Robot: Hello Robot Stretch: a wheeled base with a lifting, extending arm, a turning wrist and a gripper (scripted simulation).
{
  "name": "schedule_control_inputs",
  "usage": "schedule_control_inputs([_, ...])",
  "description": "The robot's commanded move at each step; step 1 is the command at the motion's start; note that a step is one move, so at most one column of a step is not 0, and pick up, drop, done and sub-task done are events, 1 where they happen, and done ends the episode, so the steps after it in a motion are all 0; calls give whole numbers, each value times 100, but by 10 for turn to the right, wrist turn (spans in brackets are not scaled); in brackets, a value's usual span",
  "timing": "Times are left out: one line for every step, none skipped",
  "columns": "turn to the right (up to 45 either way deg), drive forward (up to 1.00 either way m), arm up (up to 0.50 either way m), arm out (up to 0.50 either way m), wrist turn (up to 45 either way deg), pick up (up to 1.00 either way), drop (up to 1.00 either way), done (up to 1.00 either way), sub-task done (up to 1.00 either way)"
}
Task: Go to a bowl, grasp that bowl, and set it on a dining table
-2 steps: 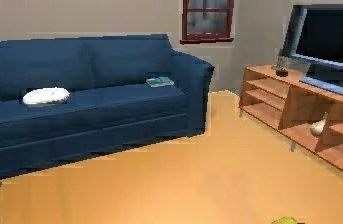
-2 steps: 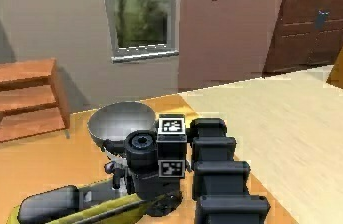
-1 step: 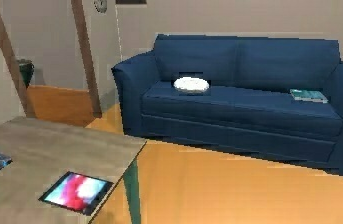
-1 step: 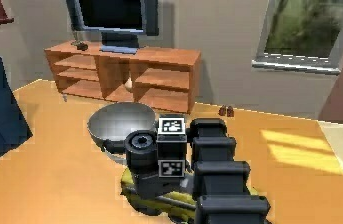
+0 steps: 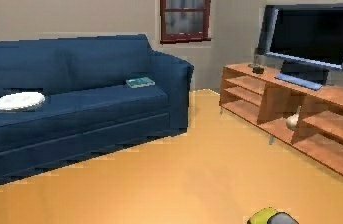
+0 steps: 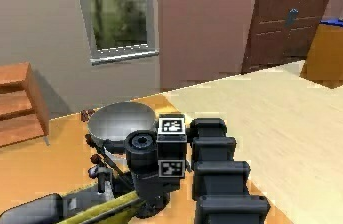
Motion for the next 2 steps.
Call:
schedule_control_inputs([30,0,0,0,0,0,0,0,0])
schedule_control_inputs([-450,0,0,0,0,0,0,0,0])
